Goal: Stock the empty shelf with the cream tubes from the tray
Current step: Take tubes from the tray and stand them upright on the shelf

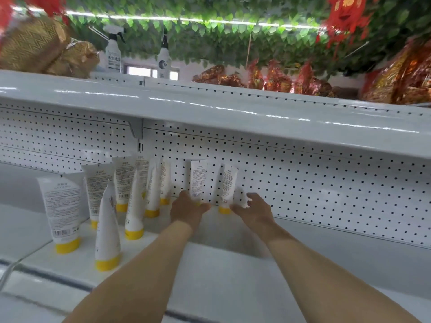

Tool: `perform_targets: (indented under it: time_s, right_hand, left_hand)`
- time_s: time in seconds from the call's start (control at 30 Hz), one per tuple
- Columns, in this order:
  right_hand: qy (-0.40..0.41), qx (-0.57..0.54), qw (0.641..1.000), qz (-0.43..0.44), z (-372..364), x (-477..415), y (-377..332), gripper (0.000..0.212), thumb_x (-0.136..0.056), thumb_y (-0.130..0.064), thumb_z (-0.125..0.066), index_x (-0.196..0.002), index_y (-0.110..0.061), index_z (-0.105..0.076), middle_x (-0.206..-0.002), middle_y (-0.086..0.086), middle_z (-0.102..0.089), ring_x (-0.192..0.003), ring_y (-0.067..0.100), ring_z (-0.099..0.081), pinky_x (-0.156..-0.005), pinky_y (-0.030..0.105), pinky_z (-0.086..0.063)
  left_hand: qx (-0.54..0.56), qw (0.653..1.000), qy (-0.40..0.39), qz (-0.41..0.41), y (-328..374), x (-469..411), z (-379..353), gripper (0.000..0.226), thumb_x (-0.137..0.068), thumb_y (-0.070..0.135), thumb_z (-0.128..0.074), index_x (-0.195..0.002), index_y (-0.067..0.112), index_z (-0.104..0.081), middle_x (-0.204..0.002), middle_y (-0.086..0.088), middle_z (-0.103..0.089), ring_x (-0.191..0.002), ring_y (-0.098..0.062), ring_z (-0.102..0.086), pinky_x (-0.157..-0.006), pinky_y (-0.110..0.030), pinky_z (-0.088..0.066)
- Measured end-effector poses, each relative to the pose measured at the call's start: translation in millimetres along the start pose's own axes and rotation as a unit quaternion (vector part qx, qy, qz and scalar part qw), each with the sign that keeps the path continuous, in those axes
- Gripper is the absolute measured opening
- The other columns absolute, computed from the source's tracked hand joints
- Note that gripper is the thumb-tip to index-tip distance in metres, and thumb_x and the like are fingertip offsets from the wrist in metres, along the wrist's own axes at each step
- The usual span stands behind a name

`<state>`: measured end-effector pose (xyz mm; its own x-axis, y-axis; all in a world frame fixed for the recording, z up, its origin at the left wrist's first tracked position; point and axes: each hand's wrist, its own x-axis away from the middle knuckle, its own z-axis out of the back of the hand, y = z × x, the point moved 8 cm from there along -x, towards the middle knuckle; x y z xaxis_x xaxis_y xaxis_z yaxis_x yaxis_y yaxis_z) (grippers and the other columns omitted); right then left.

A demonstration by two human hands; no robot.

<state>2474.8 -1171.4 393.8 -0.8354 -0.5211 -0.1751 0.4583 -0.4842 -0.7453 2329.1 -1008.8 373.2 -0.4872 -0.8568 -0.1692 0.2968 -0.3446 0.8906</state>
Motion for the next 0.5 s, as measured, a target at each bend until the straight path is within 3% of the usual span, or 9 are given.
perform_targets:
  time_s: [0.07,0.13,0.3,0.5]
  right_hand:
    - [-0.01,0.052,0.998,0.032,19,11,-5,0.075,-0.085,-0.05,-0.066,-0.146,-0.017,-0.037,-0.139,0.007,-0.053,-0.115,0.024,-0.056,-0.09,0.032,-0.046]
    - [-0.01,0.103,0.993,0.053,40,23,-6,0.073,-0.089,-0.057,-0.057,-0.147,-0.018,-0.035,-0.141,0.008,-0.052,-0.128,0.027,-0.049,-0.098,0.035,-0.043]
    - [0.005,0.162,0.986,0.041,108,57,-3,0.071,-0.091,-0.064,-0.044,-0.148,-0.022,-0.036,-0.143,0.01,-0.045,-0.135,0.03,-0.04,-0.106,0.044,-0.04]
    - [0.045,0.155,0.987,-0.02,187,127,25,0.073,-0.091,-0.067,-0.042,-0.148,-0.023,-0.033,-0.147,0.008,-0.041,-0.139,0.026,-0.033,-0.11,0.041,-0.035]
  left_hand:
    - [-0.046,0.999,-0.008,-0.024,26,22,1,0.073,-0.081,0.04,-0.072,-0.139,0.008,-0.04,-0.14,-0.012,-0.05,-0.126,-0.029,-0.049,-0.101,-0.034,-0.042]
    - [-0.093,0.994,0.001,-0.053,53,45,3,0.073,-0.087,0.049,-0.061,-0.143,0.009,-0.035,-0.144,-0.011,-0.046,-0.132,-0.028,-0.044,-0.103,-0.035,-0.039]
    - [-0.213,0.974,0.008,-0.078,105,95,9,0.071,-0.091,0.061,-0.04,-0.145,0.015,-0.031,-0.147,-0.01,-0.04,-0.135,-0.03,-0.035,-0.106,-0.046,-0.037]
    - [-0.261,0.951,-0.023,-0.164,146,167,-7,0.067,-0.091,0.063,-0.036,-0.137,0.014,-0.042,-0.139,-0.012,-0.046,-0.127,-0.032,-0.041,-0.101,-0.046,-0.039]
